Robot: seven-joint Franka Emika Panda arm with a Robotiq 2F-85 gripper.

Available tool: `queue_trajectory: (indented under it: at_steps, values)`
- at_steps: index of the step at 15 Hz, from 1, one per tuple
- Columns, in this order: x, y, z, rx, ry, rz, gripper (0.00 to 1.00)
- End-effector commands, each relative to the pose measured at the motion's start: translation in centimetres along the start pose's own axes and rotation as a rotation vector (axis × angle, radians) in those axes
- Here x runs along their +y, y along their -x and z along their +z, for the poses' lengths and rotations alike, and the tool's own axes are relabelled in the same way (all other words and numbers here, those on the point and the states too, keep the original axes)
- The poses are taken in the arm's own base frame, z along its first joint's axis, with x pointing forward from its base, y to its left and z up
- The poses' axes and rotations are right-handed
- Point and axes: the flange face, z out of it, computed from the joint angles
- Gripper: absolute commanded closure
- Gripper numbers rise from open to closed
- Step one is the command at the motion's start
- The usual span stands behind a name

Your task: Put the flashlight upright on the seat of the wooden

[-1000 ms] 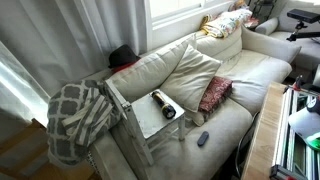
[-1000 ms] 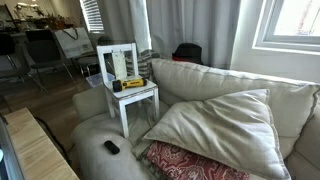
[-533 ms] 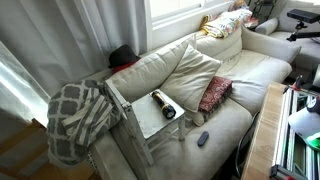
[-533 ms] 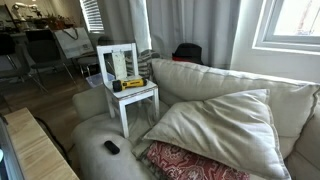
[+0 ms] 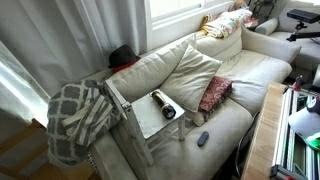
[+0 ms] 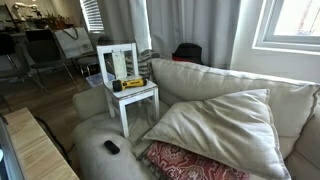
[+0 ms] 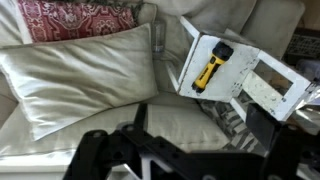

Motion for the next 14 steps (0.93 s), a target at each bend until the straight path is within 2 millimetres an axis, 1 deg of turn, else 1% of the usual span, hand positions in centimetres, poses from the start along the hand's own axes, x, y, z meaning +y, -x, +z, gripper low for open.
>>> queue_trajectory:
  at_steps: [1, 4, 7, 8, 9, 10, 12, 13, 14]
  values:
    - [-4.5, -5.6, 6.6, -0.176, -0.055, -0.069, 0.00]
    - [-7.8, -8.8, 12.0, -0.320, -0.012, -0.081, 0.00]
    - [-10.4, -11.8, 17.1, -0.463, 0.001, -0.122, 0.00]
    - [-11.3, -12.9, 18.7, -0.500, 0.017, -0.135, 0.00]
    - [-12.2, -14.5, 20.2, -0.500, -0.005, -0.196, 0.00]
    - [-12.8, -15.8, 21.7, -0.514, 0.014, -0.209, 0.00]
    - [-13.9, -18.1, 24.0, -0.505, 0.015, -0.251, 0.00]
    - [-13.4, -15.6, 21.9, -0.474, 0.003, -0.210, 0.00]
    - [-13.9, -16.6, 23.1, -0.479, 0.003, -0.223, 0.00]
